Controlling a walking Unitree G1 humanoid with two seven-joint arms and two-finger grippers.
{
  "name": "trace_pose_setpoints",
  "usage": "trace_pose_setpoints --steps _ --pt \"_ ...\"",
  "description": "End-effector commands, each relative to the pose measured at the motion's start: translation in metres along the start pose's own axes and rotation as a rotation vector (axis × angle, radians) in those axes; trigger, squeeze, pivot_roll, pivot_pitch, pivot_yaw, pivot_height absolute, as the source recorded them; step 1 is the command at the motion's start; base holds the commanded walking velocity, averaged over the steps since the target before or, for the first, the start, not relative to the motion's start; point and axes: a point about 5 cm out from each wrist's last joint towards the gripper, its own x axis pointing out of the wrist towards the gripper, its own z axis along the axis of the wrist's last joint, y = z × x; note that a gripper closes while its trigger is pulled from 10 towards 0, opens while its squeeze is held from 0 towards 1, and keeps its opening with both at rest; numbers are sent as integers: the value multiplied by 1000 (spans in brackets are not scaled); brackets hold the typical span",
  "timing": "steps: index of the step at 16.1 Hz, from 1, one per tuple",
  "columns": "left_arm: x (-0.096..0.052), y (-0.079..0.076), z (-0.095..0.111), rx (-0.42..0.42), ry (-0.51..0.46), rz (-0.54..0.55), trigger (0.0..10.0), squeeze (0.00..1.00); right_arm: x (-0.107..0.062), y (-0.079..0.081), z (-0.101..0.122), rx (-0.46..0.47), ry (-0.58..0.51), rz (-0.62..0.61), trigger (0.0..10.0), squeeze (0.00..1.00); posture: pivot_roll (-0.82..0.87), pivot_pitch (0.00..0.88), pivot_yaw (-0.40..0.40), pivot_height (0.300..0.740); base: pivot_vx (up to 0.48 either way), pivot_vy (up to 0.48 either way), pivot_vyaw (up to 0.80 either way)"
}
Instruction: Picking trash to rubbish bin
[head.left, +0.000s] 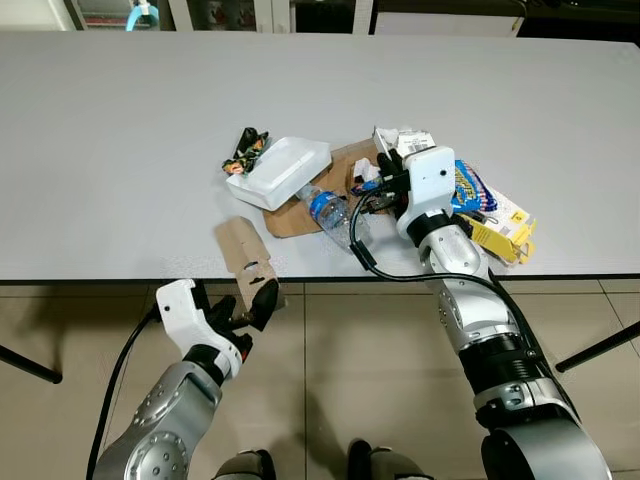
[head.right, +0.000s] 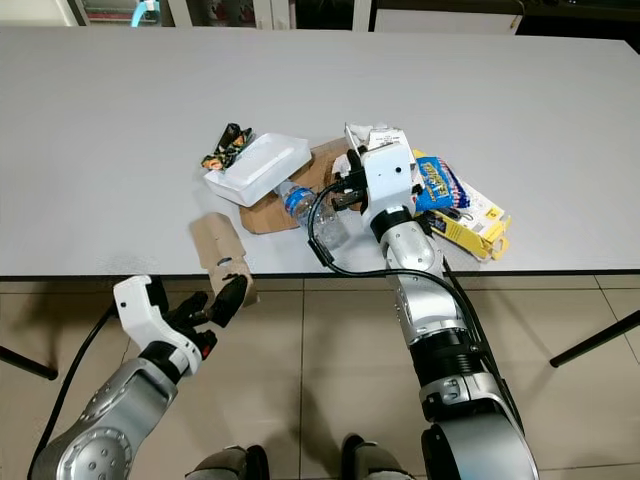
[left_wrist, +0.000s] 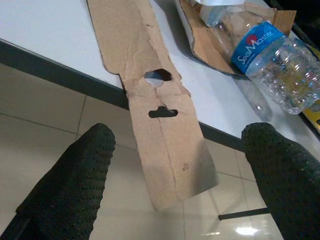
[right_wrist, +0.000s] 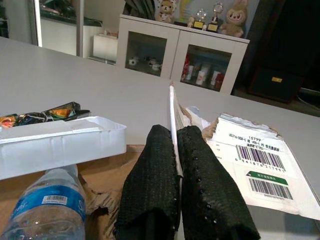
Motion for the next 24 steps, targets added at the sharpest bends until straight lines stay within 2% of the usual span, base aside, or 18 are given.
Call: trace_pose_setpoints --steps 1,9,18,20,21,22,24 --pt "1 6 -3 4 6 11 10000 0 2 0 3 -8 -14 9 10000 0 -7 179 -20 740 0 0 0" --pt "12 11 -24 -47 39 3 10000 0 -2 -8 4 -31 -12 1 10000 0 -49 185 -22 740 0 0 0" --pt "37 16 -10 -34 -47 -26 10000 0 -7 -9 4 -37 -6 4 10000 0 -75 202 -40 740 0 0 0" --pt "41 15 -5 -57 -83 -38 10000 0 -6 -9 5 -39 -5 6 10000 0 -75 202 -40 740 0 0 0" --pt "42 14 -3 -71 -97 -49 8314 0 -6 -9 5 -39 -5 7 10000 0 -78 203 -40 740 0 0 0" --pt "43 12 -2 -81 -106 -60 0 0 -7 -9 5 -39 -5 7 10000 0 -78 203 -40 740 0 0 0" --pt "42 11 -2 -85 -110 -67 0 0 -7 -8 5 -39 -5 6 10000 0 -78 203 -40 740 0 0 0"
